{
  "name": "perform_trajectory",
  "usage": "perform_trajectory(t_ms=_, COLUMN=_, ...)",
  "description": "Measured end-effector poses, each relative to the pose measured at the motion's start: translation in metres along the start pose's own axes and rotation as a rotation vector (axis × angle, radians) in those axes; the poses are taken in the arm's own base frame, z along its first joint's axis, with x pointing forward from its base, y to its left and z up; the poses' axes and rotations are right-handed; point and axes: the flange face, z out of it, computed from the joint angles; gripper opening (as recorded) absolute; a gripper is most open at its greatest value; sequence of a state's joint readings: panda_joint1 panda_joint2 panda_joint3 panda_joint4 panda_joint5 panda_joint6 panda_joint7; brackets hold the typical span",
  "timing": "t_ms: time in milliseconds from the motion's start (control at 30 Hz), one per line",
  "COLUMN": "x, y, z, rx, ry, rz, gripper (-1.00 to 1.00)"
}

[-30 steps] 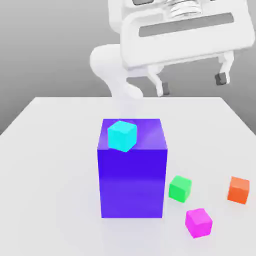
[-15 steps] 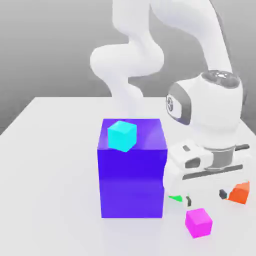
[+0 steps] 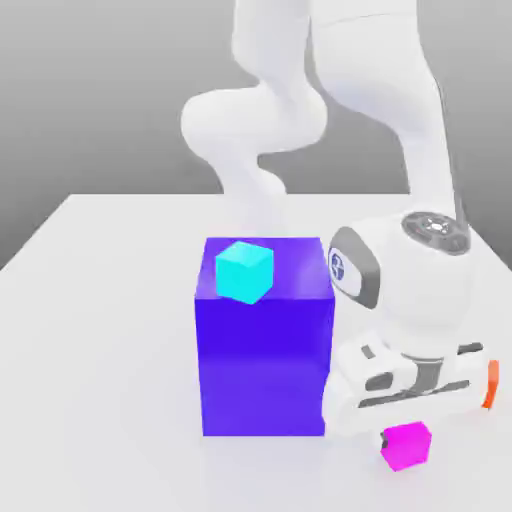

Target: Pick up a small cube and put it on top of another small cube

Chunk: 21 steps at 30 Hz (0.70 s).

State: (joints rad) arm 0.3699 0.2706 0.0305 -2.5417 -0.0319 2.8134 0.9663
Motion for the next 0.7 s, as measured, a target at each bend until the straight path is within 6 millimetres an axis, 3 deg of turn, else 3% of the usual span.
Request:
perform_trajectory(t_ms=100, x=-0.008, y=0.007, z=-0.024, rx=0.002, ry=-0.009, rz=-0.079, gripper=-1.00)
perform_trajectory(t_ms=367, x=-0.052, y=0.040, z=-0.053, rx=0.014, ry=-0.027, rz=-0.549, gripper=-1.00)
perform_trajectory(t_ms=633, x=-0.093, y=0.081, z=-0.071, rx=0.005, ry=-0.008, rz=-1.030, gripper=-1.00)
perform_trajectory(t_ms=700, x=-0.096, y=0.084, z=-0.063, rx=0.003, ry=-0.005, rz=-1.082, gripper=-1.00)
